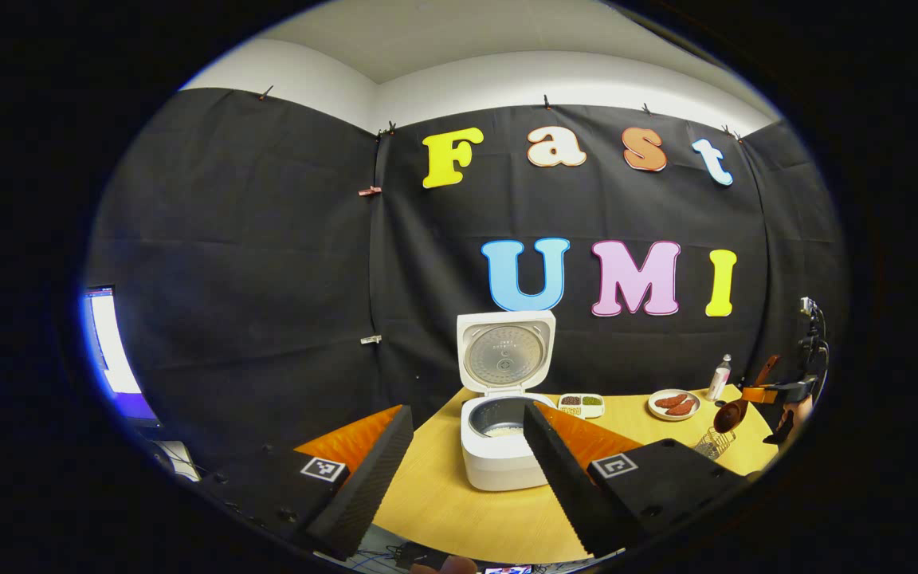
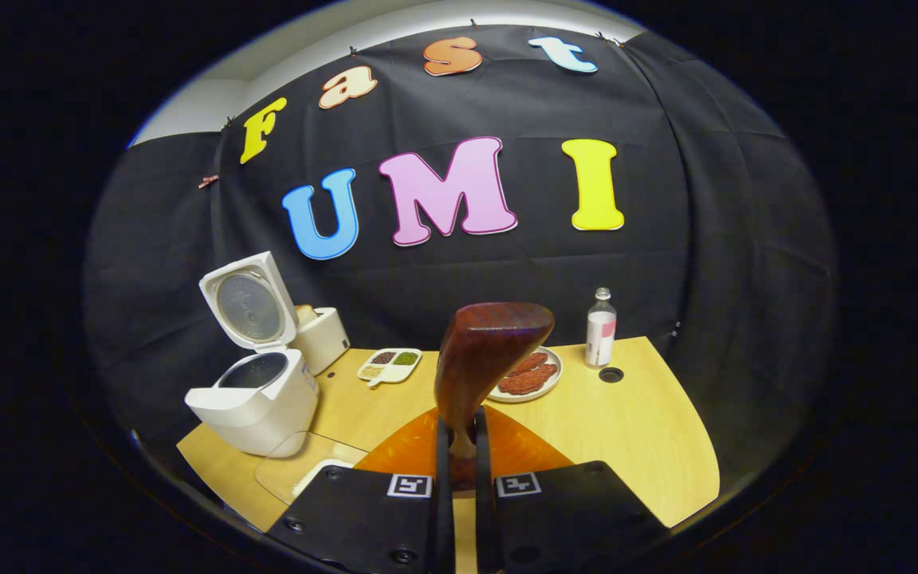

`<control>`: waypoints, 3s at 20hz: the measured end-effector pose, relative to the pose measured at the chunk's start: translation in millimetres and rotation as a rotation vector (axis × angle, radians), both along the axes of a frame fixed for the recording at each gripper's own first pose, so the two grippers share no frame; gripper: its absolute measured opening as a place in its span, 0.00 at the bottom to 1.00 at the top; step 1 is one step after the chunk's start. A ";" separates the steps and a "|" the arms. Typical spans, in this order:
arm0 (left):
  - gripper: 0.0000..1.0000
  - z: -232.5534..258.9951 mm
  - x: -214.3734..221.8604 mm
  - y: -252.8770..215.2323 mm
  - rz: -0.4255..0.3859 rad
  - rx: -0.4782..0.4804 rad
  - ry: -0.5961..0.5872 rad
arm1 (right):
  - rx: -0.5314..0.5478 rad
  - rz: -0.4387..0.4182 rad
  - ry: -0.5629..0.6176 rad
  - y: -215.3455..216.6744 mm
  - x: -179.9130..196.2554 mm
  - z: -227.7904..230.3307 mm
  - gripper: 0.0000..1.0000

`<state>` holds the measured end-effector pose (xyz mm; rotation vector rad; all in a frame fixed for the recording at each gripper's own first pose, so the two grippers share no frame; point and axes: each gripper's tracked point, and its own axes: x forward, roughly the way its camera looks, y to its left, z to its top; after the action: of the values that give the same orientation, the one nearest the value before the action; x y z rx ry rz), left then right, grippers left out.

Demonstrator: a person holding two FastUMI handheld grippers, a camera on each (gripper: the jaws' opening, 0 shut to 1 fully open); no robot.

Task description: Close the left gripper, press the button to open the rice cooker; take a wooden spoon from the chopstick holder with the right hand, scoop a spoonful of rice and pour it into the rice cooker, then put the wooden spoon back into the chopstick holder.

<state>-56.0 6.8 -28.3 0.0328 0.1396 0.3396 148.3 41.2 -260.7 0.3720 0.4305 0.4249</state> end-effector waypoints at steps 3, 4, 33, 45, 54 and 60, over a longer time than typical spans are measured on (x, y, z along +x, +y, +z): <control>0.96 -6.5 2.2 16.4 -0.027 -0.015 0.003 | 0.009 0.029 0.000 31.7 -23.1 15.7 0.14; 0.96 -8.9 3.1 21.8 -0.038 -0.021 0.003 | 0.009 0.040 0.000 43.8 -30.6 18.9 0.14; 0.96 -41.2 -2.2 84.6 -0.170 -0.044 0.031 | -0.516 0.145 0.085 186.7 -76.8 -104.6 0.15; 0.96 -44.8 -13.5 92.5 -0.134 -0.050 0.036 | -0.184 0.057 0.299 207.3 -95.6 -105.2 0.15; 0.96 -42.9 -11.8 90.9 -0.142 -0.041 0.027 | 0.165 -0.081 0.437 179.5 -96.9 -106.3 0.15; 0.96 -42.9 -11.7 92.0 -0.141 -0.039 0.028 | 0.266 -0.116 0.446 173.0 -93.7 -103.4 0.15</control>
<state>-67.7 98.8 -71.2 0.0086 0.1704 0.1953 54.7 214.2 -364.1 0.7530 0.7850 0.2836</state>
